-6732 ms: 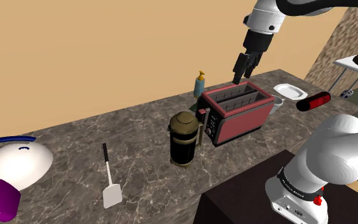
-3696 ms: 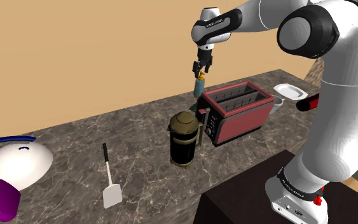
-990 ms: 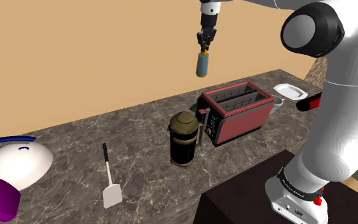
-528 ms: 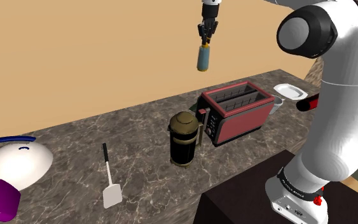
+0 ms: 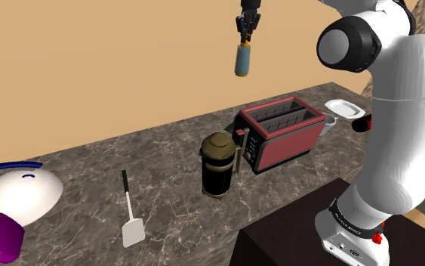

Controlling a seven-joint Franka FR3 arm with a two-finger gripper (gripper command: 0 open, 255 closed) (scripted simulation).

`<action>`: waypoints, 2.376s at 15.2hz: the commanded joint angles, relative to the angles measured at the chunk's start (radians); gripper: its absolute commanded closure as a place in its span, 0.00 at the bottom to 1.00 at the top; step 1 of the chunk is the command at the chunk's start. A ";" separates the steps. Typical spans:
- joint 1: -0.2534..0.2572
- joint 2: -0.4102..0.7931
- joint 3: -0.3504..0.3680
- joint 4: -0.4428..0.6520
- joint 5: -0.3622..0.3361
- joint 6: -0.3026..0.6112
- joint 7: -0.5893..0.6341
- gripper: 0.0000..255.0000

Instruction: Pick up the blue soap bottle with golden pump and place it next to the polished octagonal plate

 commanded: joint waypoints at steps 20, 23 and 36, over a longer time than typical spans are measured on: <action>-0.223 -0.231 -0.126 -0.317 -0.011 0.085 -0.370 1.00; -0.269 -0.227 -0.151 -0.315 -0.003 0.084 -0.439 1.00; -0.530 -0.067 -0.242 -0.095 0.093 0.007 -0.743 1.00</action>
